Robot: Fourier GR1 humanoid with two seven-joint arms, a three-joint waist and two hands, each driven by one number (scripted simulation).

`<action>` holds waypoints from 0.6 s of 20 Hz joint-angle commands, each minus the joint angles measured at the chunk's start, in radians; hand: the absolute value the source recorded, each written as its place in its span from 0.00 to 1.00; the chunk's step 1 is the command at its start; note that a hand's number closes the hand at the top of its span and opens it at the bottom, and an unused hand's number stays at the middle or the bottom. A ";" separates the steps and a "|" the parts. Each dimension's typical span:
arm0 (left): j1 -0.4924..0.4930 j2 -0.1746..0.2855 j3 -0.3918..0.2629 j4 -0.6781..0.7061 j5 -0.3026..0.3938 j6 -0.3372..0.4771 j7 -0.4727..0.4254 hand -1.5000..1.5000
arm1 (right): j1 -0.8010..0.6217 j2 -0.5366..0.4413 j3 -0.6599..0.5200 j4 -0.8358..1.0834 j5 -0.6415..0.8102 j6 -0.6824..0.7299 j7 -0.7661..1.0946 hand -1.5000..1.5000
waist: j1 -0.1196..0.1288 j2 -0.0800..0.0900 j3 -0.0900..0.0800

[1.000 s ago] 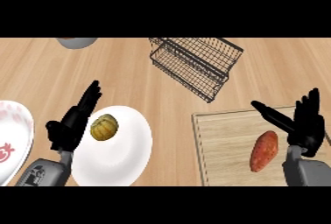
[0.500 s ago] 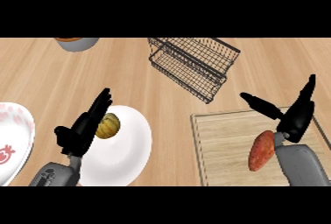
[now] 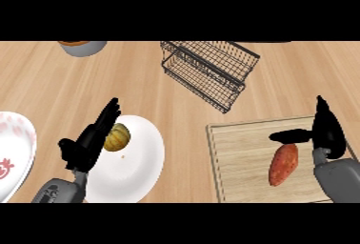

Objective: Pick the sweet potato from the tray and place it in the tiered basket

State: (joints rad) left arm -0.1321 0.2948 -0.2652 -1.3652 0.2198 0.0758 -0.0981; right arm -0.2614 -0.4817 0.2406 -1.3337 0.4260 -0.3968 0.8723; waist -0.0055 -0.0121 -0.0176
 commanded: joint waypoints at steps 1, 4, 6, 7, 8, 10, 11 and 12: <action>-0.009 -0.012 -0.008 -0.005 0.002 -0.002 0.012 0.50 | -0.077 -0.060 0.077 -0.058 -0.007 0.261 0.262 0.00 | 0.009 -0.006 0.001; 0.013 -0.030 -0.016 0.019 -0.002 -0.002 -0.013 0.50 | -0.165 -0.054 0.101 -0.157 -0.051 0.401 0.451 0.00 | 0.003 -0.005 0.005; 0.009 -0.013 0.014 0.048 0.005 -0.011 -0.040 0.50 | -0.189 -0.054 0.104 -0.219 -0.077 0.455 0.554 0.00 | -0.012 -0.004 0.007; 0.005 -0.003 0.017 0.018 0.014 -0.019 -0.011 0.50 | -0.200 -0.049 0.107 -0.234 -0.079 0.467 0.605 0.00 | -0.005 -0.004 0.010; 0.033 -0.017 -0.005 0.011 0.000 -0.011 -0.028 0.50 | -0.199 -0.051 0.102 -0.251 -0.096 0.490 0.611 0.00 | -0.009 -0.007 0.010; 0.014 -0.016 0.017 0.056 0.004 -0.019 -0.048 0.50 | -0.210 -0.044 0.092 -0.237 -0.094 0.496 0.612 0.00 | -0.018 -0.001 0.010; 0.028 -0.005 0.019 0.025 0.007 -0.017 -0.033 0.50 | -0.177 -0.045 0.100 -0.266 -0.087 0.492 0.613 0.00 | -0.021 -0.006 0.010; 0.030 -0.010 0.016 0.043 0.001 -0.020 -0.052 0.50 | -0.231 -0.038 0.084 -0.211 -0.071 0.495 0.614 0.00 | -0.008 -0.001 0.009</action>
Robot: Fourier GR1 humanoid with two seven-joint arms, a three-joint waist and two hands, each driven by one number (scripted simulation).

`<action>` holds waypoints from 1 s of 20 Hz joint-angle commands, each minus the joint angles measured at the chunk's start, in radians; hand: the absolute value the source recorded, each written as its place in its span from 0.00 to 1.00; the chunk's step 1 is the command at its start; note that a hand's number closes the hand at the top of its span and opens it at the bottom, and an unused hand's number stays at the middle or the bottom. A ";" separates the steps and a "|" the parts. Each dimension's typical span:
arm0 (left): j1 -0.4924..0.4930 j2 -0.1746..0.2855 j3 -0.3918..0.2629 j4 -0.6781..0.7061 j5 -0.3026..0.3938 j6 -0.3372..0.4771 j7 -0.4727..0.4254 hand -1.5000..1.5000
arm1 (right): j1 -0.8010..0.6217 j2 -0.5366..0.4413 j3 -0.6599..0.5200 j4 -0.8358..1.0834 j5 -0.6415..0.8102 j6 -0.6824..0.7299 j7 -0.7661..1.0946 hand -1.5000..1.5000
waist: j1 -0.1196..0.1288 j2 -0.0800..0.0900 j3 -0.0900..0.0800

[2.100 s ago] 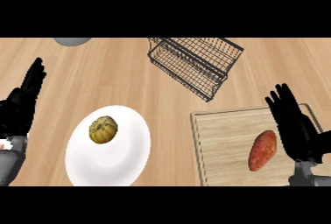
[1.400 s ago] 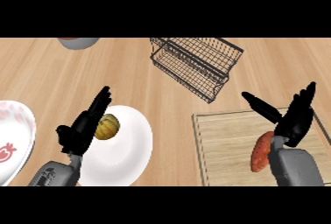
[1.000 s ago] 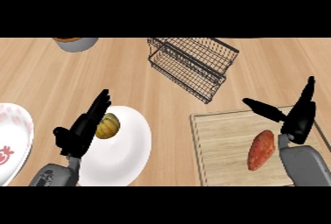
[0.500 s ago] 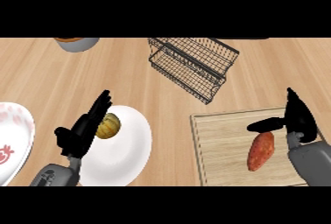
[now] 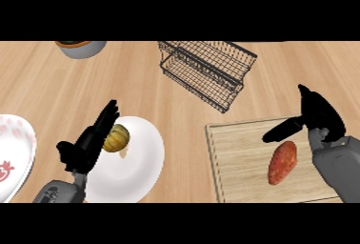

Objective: Pick the sweet potato from the tray and place it in the tiered basket

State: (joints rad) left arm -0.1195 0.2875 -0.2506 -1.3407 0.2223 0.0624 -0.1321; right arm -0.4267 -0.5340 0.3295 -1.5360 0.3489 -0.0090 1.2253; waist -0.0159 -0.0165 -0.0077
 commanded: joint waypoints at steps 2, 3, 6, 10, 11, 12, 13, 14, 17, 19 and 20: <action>0.020 -0.010 -0.004 -0.015 -0.009 0.017 0.010 0.50 | -0.051 -0.006 -0.023 -0.001 0.063 0.072 0.261 0.00 | -0.001 0.001 0.000; 0.012 -0.006 -0.002 -0.014 -0.005 0.003 0.004 0.50 | -0.051 -0.034 -0.043 -0.003 0.068 0.093 0.261 0.00 | -0.007 0.002 0.001; -0.012 -0.010 0.006 -0.007 -0.011 0.017 0.012 0.50 | 0.001 0.000 -0.013 0.046 0.072 0.136 0.262 0.00 | -0.011 0.005 0.000; 0.018 -0.018 -0.012 -0.005 -0.022 0.011 0.006 0.50 | 0.049 0.060 -0.027 0.082 0.090 0.123 0.262 0.00 | -0.004 0.007 0.001; 0.004 0.010 0.019 -0.017 0.000 -0.001 0.030 0.50 | 0.082 0.064 -0.040 0.053 0.091 0.116 0.262 0.00 | -0.014 0.003 0.002; 0.013 0.001 0.010 -0.044 0.004 -0.007 0.023 0.50 | 0.090 0.068 -0.059 0.063 0.094 0.113 0.262 0.00 | -0.007 0.004 0.003; 0.016 -0.021 -0.008 -0.022 -0.022 0.018 0.016 0.50 | 0.105 0.093 -0.050 0.048 0.122 0.097 0.262 0.00 | -0.011 0.005 0.003; 0.003 -0.003 0.010 -0.013 -0.005 -0.009 0.020 0.50 | 0.074 0.117 -0.070 0.053 0.131 0.110 0.262 0.00 | -0.005 0.008 0.002; 0.043 -0.007 -0.006 -0.048 -0.018 -0.005 0.007 0.50 | 0.103 0.164 -0.084 0.028 0.187 0.106 0.262 0.00 | 0.005 0.007 0.003; -0.004 -0.040 -0.007 0.009 -0.037 0.016 -0.002 0.50 | 0.142 0.155 -0.087 0.034 0.210 0.104 0.262 0.00 | -0.004 0.013 0.004; 0.012 -0.006 0.018 -0.016 -0.013 -0.006 0.011 0.50 | 0.163 0.166 -0.105 0.017 0.219 0.125 0.262 0.00 | -0.006 0.008 0.003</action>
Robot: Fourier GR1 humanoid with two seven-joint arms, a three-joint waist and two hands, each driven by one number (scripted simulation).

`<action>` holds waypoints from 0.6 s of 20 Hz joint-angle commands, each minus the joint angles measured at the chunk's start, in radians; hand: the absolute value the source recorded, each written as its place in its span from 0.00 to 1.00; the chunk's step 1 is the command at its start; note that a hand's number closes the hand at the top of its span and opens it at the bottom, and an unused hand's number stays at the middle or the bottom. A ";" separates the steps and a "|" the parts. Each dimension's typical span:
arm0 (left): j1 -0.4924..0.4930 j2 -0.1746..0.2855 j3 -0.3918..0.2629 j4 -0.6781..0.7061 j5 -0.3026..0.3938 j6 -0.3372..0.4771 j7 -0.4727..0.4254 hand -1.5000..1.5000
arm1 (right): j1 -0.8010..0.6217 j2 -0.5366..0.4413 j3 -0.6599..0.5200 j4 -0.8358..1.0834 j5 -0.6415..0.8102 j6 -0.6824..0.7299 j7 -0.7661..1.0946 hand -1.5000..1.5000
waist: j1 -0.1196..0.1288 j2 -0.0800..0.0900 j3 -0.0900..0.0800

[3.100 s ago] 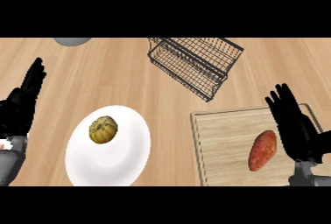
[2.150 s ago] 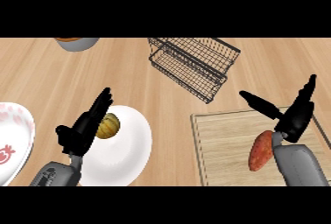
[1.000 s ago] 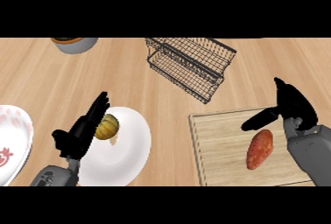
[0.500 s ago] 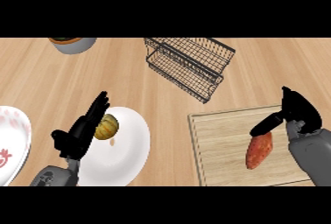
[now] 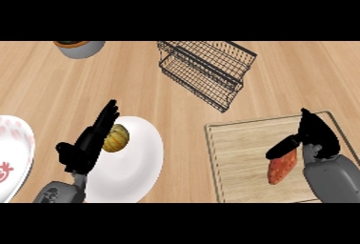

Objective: Pick the sweet potato from the tray and place it in the tiered basket

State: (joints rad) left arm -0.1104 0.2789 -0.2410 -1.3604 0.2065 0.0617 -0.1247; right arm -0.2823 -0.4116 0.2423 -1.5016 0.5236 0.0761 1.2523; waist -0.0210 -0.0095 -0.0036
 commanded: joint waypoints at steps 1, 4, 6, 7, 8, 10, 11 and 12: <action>0.010 0.020 0.024 0.018 0.020 -0.032 -0.007 0.50 | 0.080 0.066 -0.004 -0.052 0.065 0.007 0.235 0.00 | -0.009 0.001 -0.001; -0.014 -0.009 0.001 -0.014 -0.006 0.008 0.035 0.50 | 0.120 0.090 -0.028 -0.066 0.106 0.031 0.235 0.00 | -0.007 0.001 0.000; -0.012 -0.046 -0.015 0.031 -0.025 0.017 -0.010 0.50 | 0.101 0.086 -0.083 -0.059 0.093 0.060 0.235 0.00 | -0.001 0.007 0.001; 0.035 0.034 0.030 -0.002 0.025 -0.059 -0.012 0.50 | 0.111 0.129 -0.091 -0.089 0.128 0.060 0.235 0.00 | 0.007 0.003 -0.001; -0.004 0.010 0.020 0.016 0.007 -0.038 0.000 0.50 | 0.169 0.152 -0.047 -0.102 0.161 0.044 0.235 0.00 | -0.001 0.004 0.000; -0.024 -0.003 0.034 0.070 0.007 -0.045 -0.025 0.50 | 0.178 0.161 -0.066 -0.130 0.164 0.057 0.235 0.00 | 0.002 0.008 0.001; 0.013 -0.023 -0.002 0.010 -0.021 -0.014 -0.027 0.50 | 0.160 0.200 -0.087 -0.122 0.195 0.079 0.235 0.00 | 0.011 0.006 0.001; 0.002 -0.013 -0.007 -0.063 -0.004 -0.017 0.062 0.50 | 0.158 0.177 -0.098 -0.125 0.183 0.092 0.235 0.00 | 0.019 0.005 0.002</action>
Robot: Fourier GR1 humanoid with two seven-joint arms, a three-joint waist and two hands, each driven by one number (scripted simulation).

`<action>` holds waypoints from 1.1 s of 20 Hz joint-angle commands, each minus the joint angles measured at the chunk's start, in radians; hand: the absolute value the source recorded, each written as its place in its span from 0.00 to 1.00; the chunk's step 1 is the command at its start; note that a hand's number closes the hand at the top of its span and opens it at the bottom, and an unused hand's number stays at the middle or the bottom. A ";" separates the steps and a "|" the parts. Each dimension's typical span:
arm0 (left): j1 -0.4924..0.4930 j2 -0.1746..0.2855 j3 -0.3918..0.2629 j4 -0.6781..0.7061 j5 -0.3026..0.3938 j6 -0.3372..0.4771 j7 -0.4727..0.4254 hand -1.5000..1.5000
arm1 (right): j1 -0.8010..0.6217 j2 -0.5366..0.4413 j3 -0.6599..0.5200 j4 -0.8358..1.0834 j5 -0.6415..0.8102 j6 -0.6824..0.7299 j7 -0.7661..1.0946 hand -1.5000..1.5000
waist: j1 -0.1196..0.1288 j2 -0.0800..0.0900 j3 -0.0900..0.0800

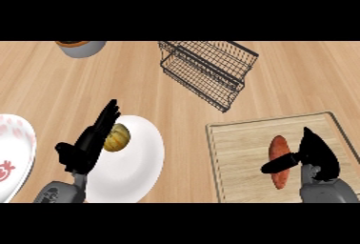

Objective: Pick the sweet potato from the tray and place it in the tiered basket

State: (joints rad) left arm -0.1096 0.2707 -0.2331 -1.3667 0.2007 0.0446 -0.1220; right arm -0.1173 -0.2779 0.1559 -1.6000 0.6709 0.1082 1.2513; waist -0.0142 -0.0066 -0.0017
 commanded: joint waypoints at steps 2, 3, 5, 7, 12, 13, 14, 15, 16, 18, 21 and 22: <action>-0.045 -0.017 -0.005 -0.002 -0.019 0.011 0.046 0.50 | 0.008 0.087 -0.003 -0.042 0.066 0.047 0.236 0.00 | 0.008 0.005 0.001; -0.002 -0.008 0.005 0.005 -0.011 -0.001 0.013 0.50 | 0.052 0.071 -0.013 -0.078 0.067 0.058 0.236 0.00 | 0.006 0.003 0.000; -0.005 -0.016 0.000 -0.021 0.007 -0.023 0.031 0.50 | 0.066 0.068 -0.034 -0.072 0.060 0.077 0.219 0.00 | 0.011 0.004 0.001; -0.008 -0.017 0.011 0.002 0.000 -0.026 0.016 0.50 | 0.013 0.111 -0.034 -0.034 0.097 0.068 0.221 0.00 | 0.016 0.006 0.001; -0.018 -0.032 0.027 -0.001 -0.037 -0.013 0.036 0.50 | -0.006 0.147 -0.074 0.082 0.191 -0.107 -0.020 1.00 | 0.018 0.007 0.002; -0.056 -0.009 0.054 0.008 -0.012 -0.048 0.069 0.50 | 0.041 0.170 -0.014 -0.035 0.247 -0.064 0.063 1.00 | 0.013 0.006 0.002; -0.037 -0.034 0.042 -0.011 -0.042 -0.010 0.059 0.50 | -0.006 0.184 -0.022 -0.038 0.254 -0.033 0.077 1.00 | 0.016 0.006 0.002; 0.009 -0.059 0.003 -0.023 -0.059 -0.019 0.024 0.50 | 0.001 0.132 -0.101 0.010 0.212 -0.018 -0.003 1.00 | 0.016 0.006 0.002; -0.023 -0.061 0.022 -0.017 -0.056 -0.018 0.060 0.50 | 0.018 0.167 -0.065 -0.026 0.247 -0.020 0.022 1.00 | 0.014 0.006 0.002; -0.014 -0.004 0.090 -0.021 -0.012 -0.082 0.019 0.50 | -0.013 0.170 -0.091 -0.016 0.251 0.002 0.008 1.00 | 0.017 0.006 0.001; 0.005 -0.054 0.042 -0.023 -0.064 -0.050 0.044 0.50 | 0.046 0.211 -0.070 0.001 0.317 -0.074 -0.047 1.00 | 0.015 0.006 0.002; 0.026 -0.040 0.046 -0.040 -0.067 -0.059 0.029 0.50 | -0.051 0.217 -0.098 0.032 0.317 -0.022 0.002 1.00 | 0.019 0.006 0.002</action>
State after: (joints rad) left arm -0.1156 0.2271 -0.1864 -1.3764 0.1522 -0.0036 -0.0920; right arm -0.1022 -0.0958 0.0721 -1.6109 0.9447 0.0904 1.1248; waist 0.0002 -0.0018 -0.0020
